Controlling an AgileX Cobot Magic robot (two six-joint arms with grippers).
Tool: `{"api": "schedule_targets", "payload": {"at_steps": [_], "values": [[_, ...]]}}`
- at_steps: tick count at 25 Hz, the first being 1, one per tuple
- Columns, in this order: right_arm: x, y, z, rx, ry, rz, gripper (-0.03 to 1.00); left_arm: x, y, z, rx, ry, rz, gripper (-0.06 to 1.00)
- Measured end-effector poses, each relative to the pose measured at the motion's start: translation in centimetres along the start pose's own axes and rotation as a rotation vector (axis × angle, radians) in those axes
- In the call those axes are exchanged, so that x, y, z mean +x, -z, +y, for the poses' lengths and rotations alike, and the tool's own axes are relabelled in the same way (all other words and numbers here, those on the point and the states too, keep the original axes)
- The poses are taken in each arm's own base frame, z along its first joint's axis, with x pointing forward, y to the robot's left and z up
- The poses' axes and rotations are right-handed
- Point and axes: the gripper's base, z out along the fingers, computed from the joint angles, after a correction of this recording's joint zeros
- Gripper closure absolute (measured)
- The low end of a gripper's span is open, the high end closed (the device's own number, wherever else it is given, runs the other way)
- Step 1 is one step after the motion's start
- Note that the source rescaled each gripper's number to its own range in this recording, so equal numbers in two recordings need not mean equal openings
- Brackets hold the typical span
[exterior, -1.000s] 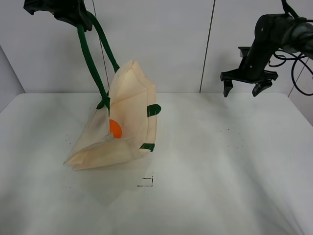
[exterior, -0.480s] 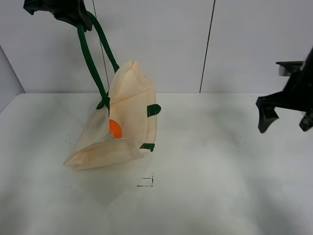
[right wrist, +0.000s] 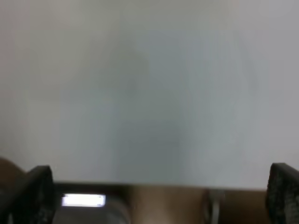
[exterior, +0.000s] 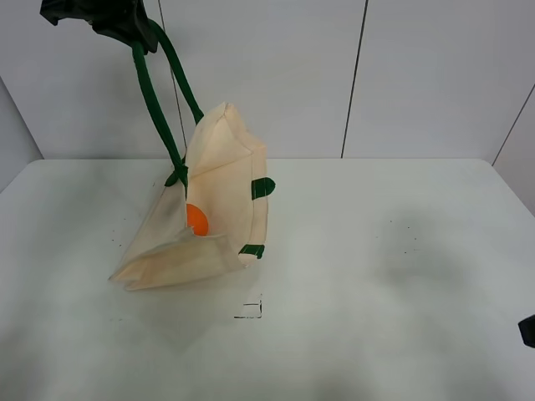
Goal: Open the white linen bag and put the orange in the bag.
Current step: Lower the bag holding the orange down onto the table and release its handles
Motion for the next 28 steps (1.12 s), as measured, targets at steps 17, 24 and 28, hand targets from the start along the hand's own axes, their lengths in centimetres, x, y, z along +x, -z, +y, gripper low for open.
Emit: {"api": "schedule_targets", "payload": {"at_steps": [17,24,28], "values": [[7.8,5.1,0.0,0.001,0.011,-0.608,-0.03,0.0,-0.4,0.0,0.000,-0.006,0.008,0.94],[7.8,5.1,0.0,0.001,0.011,-0.608,-0.03,1.1,-6.7,0.3,0.009,0.019,0.161,0.94],[7.8,5.1,0.0,0.001,0.011,-0.608,-0.03,2.4,-12.2,0.5,0.049,0.015,0.291,0.93]]}}
